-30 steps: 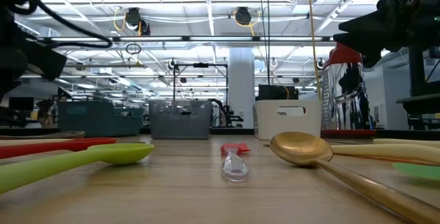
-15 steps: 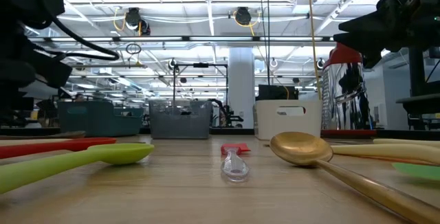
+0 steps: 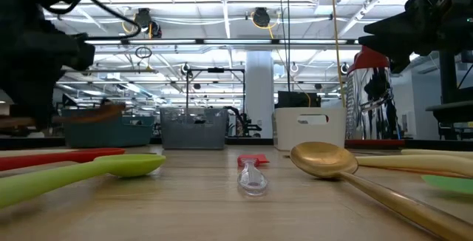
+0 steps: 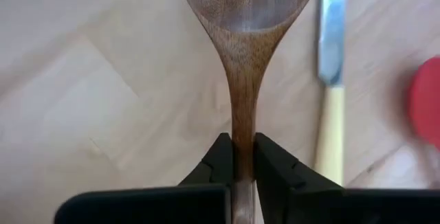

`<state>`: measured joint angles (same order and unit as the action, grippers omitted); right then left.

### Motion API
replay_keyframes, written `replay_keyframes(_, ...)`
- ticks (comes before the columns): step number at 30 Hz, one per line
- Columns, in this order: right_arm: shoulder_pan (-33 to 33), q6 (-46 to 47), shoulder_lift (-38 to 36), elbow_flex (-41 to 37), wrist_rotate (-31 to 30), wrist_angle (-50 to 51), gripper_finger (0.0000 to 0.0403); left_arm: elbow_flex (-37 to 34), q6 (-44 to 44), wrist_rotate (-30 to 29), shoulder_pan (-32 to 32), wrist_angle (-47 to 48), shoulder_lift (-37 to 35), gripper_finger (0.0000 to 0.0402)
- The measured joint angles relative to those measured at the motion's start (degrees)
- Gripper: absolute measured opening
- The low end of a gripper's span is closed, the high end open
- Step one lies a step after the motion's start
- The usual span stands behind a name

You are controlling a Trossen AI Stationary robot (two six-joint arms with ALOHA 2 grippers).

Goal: Pick & Place Kitchen Items
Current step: Put the brown serving spoon into the blue bin

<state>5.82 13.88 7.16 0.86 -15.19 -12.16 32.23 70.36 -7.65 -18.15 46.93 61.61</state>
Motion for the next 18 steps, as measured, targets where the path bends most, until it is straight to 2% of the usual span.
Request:
replay_keyframes(5, 0.0, 0.0, 0.0, 0.0, 0.0, 0.0, 0.0134, 0.8, -5.4, -3.9, 5.5, 0.6, -6.1, 0.0021)
replay_keyframes(8, 0.0, 0.0, 0.0, 0.0, 0.0, 0.0, 0.0134, 4.1, -10.3, -5.7, 8.9, 2.2, -7.7, 0.0021)
replay_keyframes(13, 0.0, 0.0, 0.0, 0.0, -0.1, 0.0, 0.0134, 13.8, -22.0, -8.8, 15.9, 6.8, -7.0, 0.0021)
replay_keyframes(18, 0.0, 0.2, 0.0, 0.0, -0.2, 0.0, 0.0134, 21.8, -34.2, -9.0, 24.8, 10.5, -3.8, 0.0021)
